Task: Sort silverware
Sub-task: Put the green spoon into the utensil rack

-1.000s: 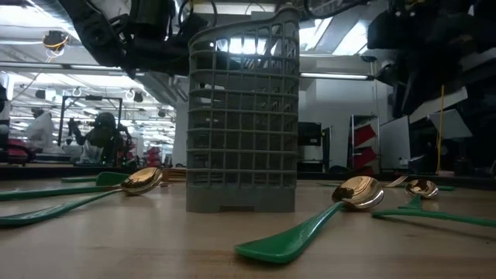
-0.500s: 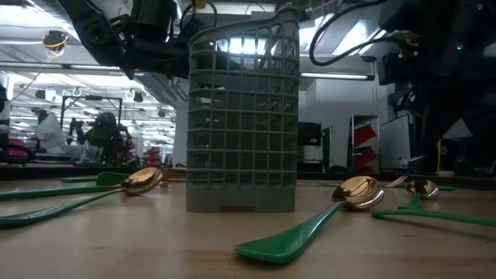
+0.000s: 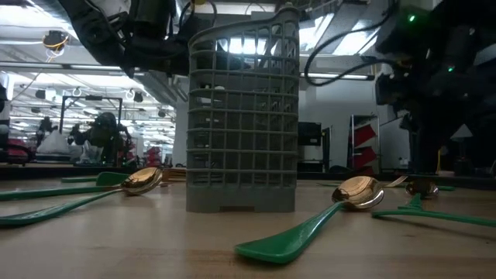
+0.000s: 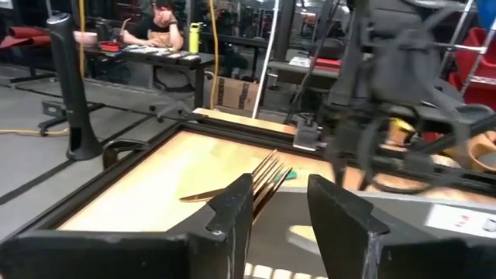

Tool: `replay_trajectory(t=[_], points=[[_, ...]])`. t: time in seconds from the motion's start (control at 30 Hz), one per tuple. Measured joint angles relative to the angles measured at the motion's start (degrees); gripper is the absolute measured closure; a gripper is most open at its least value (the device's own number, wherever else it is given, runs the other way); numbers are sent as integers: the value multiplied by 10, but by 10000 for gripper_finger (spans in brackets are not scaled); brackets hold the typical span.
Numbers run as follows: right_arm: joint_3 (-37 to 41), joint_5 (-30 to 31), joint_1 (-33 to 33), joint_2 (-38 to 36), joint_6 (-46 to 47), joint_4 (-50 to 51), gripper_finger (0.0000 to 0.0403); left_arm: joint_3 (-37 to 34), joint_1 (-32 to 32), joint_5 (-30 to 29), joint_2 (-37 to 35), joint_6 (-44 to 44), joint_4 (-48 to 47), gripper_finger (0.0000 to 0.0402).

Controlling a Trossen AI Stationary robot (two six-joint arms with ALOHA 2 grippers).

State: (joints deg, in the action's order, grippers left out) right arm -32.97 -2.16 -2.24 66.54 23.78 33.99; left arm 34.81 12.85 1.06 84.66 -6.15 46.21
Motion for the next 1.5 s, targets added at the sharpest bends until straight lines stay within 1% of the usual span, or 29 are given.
replay_trajectory(t=[0.2, 0.37, 0.47, 0.57, 0.83, 0.97, 1.17, 1.37, 1.5], points=[[22, -86, 49, 0, -15, -41, 292, 0, -15, 0, 0, 1, -1, 284], [44, -122, 74, 0, -15, -50, 292, 0, -20, 0, 0, 1, -1, 284], [61, -152, 80, 0, -15, -83, 292, 0, -20, 0, 0, 1, -1, 284], [69, -167, 79, 0, -15, -107, 292, 0, -20, 0, 0, 1, -1, 284], [69, -169, 79, 0, -13, -110, 292, 0, -20, 0, 0, 1, -1, 284], [69, -154, 79, 0, -12, -110, 292, 0, -20, 0, 0, 1, -1, 284], [69, -154, 79, 1, -8, -118, 292, 0, -20, 0, 0, 1, -1, 284], [69, -154, 79, 32, 1, -123, 292, 0, -20, 0, 0, 1, -1, 284], [69, -166, 79, 57, 0, -159, 292, 0, -20, 0, 0, 1, -2, 284]])
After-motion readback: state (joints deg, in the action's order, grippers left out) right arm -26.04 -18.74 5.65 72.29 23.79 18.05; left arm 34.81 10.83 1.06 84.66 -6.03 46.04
